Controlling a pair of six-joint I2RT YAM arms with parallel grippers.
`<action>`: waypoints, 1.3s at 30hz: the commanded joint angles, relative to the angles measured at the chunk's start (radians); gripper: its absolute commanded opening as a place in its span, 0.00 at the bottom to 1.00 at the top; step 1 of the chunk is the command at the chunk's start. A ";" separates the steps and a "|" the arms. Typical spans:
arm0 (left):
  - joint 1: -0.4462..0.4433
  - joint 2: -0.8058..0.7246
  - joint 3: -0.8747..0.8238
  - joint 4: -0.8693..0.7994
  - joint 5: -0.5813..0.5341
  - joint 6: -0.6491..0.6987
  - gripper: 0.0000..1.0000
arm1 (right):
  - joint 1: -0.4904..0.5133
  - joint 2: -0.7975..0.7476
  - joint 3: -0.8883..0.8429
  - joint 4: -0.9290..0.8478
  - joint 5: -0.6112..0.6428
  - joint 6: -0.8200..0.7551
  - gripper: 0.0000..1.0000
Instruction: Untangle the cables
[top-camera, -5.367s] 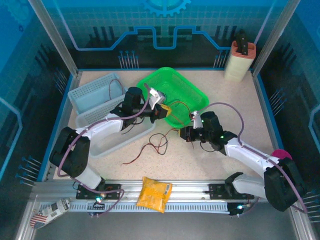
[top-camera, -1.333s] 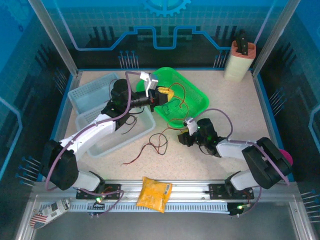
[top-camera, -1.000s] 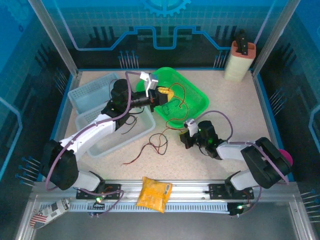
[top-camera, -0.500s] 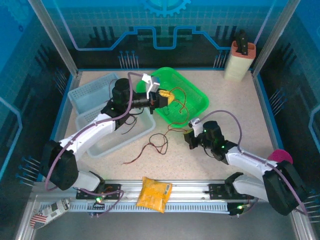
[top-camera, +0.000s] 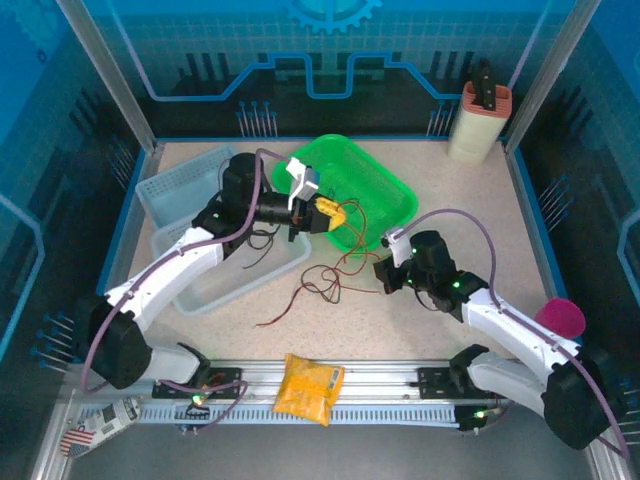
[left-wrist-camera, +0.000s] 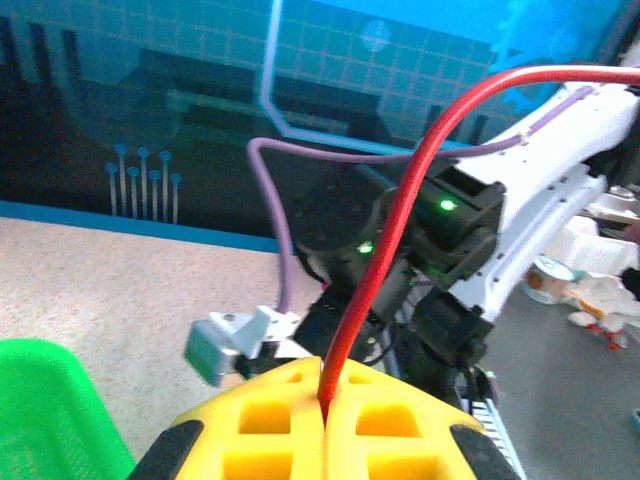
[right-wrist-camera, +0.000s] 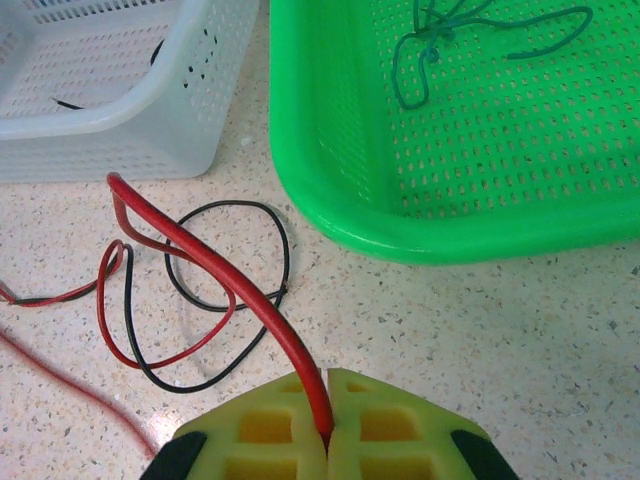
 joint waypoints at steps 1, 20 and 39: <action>-0.003 -0.029 0.042 -0.002 0.120 -0.015 0.00 | -0.027 0.031 0.025 -0.035 -0.025 -0.030 0.00; 0.076 -0.050 0.077 0.179 -0.021 -0.249 0.00 | -0.057 0.058 -0.072 0.039 -0.106 0.021 0.00; 0.414 -0.112 0.071 0.018 -0.822 -0.533 0.00 | -0.055 0.014 -0.094 0.036 -0.103 0.047 0.00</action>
